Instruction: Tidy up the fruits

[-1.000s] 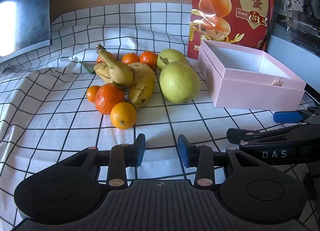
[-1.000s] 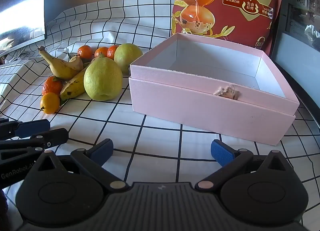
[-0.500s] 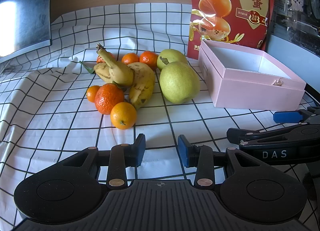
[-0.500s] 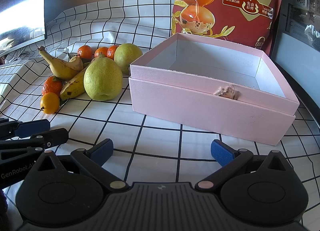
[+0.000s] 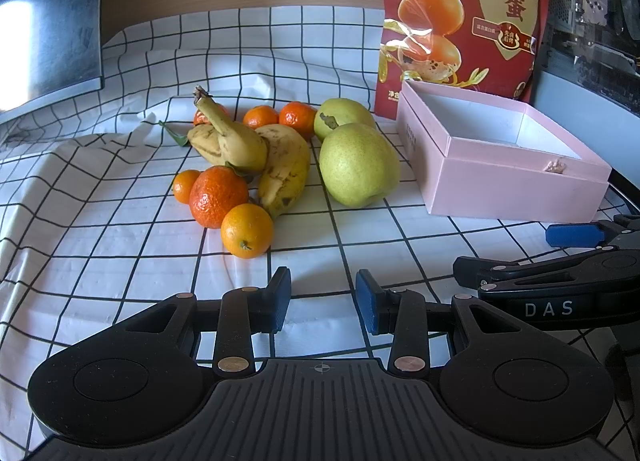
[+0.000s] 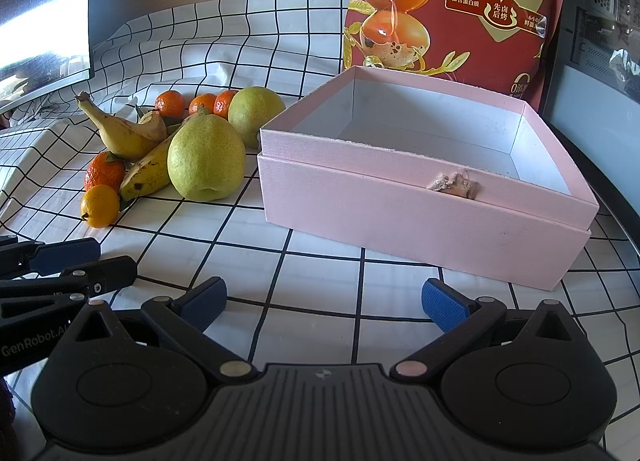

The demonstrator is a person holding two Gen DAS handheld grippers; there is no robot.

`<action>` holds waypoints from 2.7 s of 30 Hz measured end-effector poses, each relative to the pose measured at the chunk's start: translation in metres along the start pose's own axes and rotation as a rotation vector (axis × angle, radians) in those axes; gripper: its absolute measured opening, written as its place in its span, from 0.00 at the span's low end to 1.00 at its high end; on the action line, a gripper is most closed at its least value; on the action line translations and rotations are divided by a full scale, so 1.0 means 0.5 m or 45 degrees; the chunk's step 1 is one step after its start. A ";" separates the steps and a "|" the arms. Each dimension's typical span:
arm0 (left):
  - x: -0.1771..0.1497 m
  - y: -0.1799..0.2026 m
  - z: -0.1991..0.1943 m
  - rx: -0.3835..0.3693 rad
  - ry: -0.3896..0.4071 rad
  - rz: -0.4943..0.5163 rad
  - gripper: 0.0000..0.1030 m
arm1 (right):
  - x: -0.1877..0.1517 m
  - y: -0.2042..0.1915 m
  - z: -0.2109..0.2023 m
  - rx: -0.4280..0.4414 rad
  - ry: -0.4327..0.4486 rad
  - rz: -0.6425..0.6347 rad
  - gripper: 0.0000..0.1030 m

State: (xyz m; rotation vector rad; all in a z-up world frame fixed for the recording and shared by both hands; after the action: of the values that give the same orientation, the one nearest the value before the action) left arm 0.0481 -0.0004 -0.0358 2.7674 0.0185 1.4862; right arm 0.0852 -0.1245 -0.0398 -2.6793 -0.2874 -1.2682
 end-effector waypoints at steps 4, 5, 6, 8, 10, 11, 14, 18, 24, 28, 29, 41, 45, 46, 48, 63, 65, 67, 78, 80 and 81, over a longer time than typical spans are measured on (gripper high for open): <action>-0.002 -0.002 0.000 0.002 0.000 0.002 0.40 | 0.001 0.001 0.000 0.000 0.000 0.000 1.00; -0.002 -0.002 -0.003 0.002 0.000 0.003 0.40 | 0.001 0.001 0.000 0.000 0.000 0.000 1.00; -0.002 -0.002 -0.003 0.002 0.000 0.003 0.40 | 0.001 0.001 0.000 0.001 0.000 0.000 1.00; -0.002 -0.002 -0.003 0.002 0.000 0.003 0.40 | 0.001 0.002 -0.001 0.001 0.000 0.000 1.00; -0.002 -0.002 -0.003 0.002 0.000 0.002 0.40 | 0.002 0.002 -0.001 0.001 0.000 -0.001 1.00; -0.002 -0.002 -0.003 0.002 0.000 0.002 0.40 | 0.002 0.002 -0.001 0.001 0.000 -0.001 1.00; -0.002 -0.002 -0.003 0.001 0.000 0.002 0.40 | 0.002 0.002 -0.001 0.001 0.000 -0.001 1.00; -0.002 -0.002 -0.003 0.001 0.000 0.002 0.40 | 0.002 0.002 -0.001 0.001 0.000 -0.001 1.00; -0.002 -0.002 -0.003 0.001 0.000 0.002 0.40 | 0.002 0.002 -0.001 0.002 0.000 -0.001 1.00; -0.002 -0.002 -0.003 0.001 0.000 0.001 0.40 | 0.002 0.002 -0.001 0.002 0.000 -0.001 1.00; -0.002 -0.002 -0.003 0.001 0.000 0.001 0.40 | 0.002 0.002 -0.001 0.002 0.000 -0.001 1.00; 0.000 -0.002 -0.002 0.003 -0.001 0.004 0.40 | 0.001 0.003 0.000 0.002 0.001 -0.001 1.00; -0.001 0.002 0.000 0.018 0.000 0.023 0.40 | -0.003 0.003 0.001 0.003 0.001 -0.001 1.00; -0.001 0.003 0.001 0.021 0.001 0.030 0.40 | -0.004 0.003 0.002 0.005 0.002 0.001 1.00; -0.001 0.000 0.001 0.016 0.000 0.022 0.40 | -0.005 0.004 0.002 0.021 -0.027 -0.007 1.00; 0.134 -0.113 0.010 -0.007 -0.206 -0.155 0.39 | 0.002 0.000 -0.007 0.061 -0.254 -0.055 0.97; 0.144 -0.145 0.022 -0.022 -0.223 -0.205 0.39 | 0.006 -0.004 -0.017 0.067 -0.282 -0.036 0.91; 0.153 -0.171 0.037 -0.036 -0.241 -0.227 0.39 | 0.012 -0.011 -0.036 0.081 -0.263 -0.028 0.91; 0.168 -0.194 0.120 -0.142 -0.321 -0.185 0.47 | 0.049 -0.070 -0.102 0.044 -0.132 -0.191 0.91; 0.167 -0.193 0.124 -0.140 -0.331 -0.150 0.49 | 0.048 -0.082 -0.101 0.068 -0.149 -0.205 0.91; 0.165 -0.195 0.125 -0.140 -0.340 -0.141 0.49 | 0.048 -0.089 -0.099 0.081 -0.154 -0.214 0.91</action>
State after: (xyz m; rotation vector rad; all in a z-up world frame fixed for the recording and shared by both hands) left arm 0.1446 0.0983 -0.0021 2.7986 0.0858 1.0521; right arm 0.0524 -0.0903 0.0129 -2.7295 -0.5696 -1.1196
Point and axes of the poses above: each gripper's, at about its wrist camera, not at the fingertips, and z roughly the way its jaws point, y to its right, x to its top, the point moved 6 cm from there along z, roughly the way its jaws point, and after that the axes turned 3 degrees about y, right-handed, at the moved point
